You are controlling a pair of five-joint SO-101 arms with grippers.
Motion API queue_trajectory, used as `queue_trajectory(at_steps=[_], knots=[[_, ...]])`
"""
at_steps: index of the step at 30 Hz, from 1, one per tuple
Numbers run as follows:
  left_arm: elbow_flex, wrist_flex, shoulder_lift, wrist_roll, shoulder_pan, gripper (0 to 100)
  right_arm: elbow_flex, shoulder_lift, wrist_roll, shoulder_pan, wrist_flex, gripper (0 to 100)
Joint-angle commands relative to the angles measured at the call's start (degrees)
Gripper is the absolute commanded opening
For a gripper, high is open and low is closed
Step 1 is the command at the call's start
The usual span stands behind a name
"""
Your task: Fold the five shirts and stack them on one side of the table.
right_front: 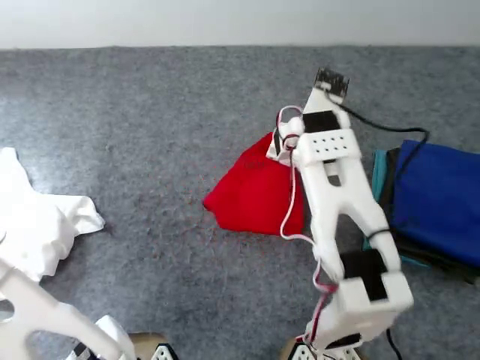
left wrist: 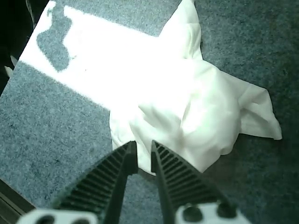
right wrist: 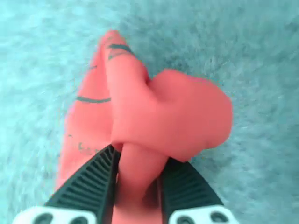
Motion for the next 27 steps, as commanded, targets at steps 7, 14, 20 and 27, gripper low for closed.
queue_trajectory(at_steps=[7, 14, 20, 27], knots=[[-2.4, -0.4, 0.0, -0.5, 0.0, 6, -2.5, -23.2, 17.1, 9.1, 11.9, 0.8], [-2.5, -0.4, -0.1, -0.4, 3.5, 6, -2.3, -33.1, 28.8, 21.0, 12.5, 0.8], [-2.5, 0.0, -0.3, -0.3, 9.2, 6, -2.3, -33.1, 34.2, 29.7, 9.3, 0.8], [-2.5, 0.0, -0.3, -0.3, 9.5, 6, 4.4, -33.0, 39.4, 36.4, 0.0, 0.8]])
